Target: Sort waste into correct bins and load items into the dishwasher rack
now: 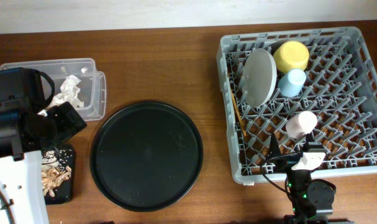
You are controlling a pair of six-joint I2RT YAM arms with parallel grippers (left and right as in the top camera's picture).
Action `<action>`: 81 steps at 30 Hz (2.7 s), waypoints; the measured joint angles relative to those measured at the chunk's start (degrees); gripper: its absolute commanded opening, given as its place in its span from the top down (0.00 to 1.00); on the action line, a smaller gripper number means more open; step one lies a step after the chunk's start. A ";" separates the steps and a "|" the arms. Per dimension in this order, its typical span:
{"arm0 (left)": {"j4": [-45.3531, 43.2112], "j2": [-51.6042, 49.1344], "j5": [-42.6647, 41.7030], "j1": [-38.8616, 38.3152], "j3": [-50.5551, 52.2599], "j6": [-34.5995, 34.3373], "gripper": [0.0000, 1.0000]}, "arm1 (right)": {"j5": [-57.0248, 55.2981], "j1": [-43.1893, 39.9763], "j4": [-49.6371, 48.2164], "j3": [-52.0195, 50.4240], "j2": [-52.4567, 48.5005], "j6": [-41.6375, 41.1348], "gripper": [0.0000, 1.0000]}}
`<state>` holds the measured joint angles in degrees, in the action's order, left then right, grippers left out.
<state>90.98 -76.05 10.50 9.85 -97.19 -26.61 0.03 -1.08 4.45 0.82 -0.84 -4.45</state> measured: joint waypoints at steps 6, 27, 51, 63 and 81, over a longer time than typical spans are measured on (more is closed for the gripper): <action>0.00 0.00 0.00 0.00 0.00 0.00 0.01 | 0.00 0.00 -0.02 0.00 0.00 -0.02 0.02; 2.47 1.55 -4.76 -0.57 4.17 0.74 0.01 | -0.17 0.00 0.00 0.00 0.02 -0.02 0.02; -63.08 51.28 -14.71 -11.02 76.50 21.29 0.01 | -0.17 -0.02 0.00 0.00 0.26 0.02 0.02; -79.71 68.57 -14.88 -11.02 90.47 21.99 0.01 | -0.17 -0.02 0.00 0.00 0.26 0.00 0.02; -87.32 75.25 -15.04 -11.02 95.93 25.59 0.01 | -0.17 -0.02 0.00 0.00 0.26 -0.02 0.02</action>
<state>3.66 -0.80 -4.54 -1.17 -1.26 -1.02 -0.14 -1.10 4.45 0.82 -0.58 -4.47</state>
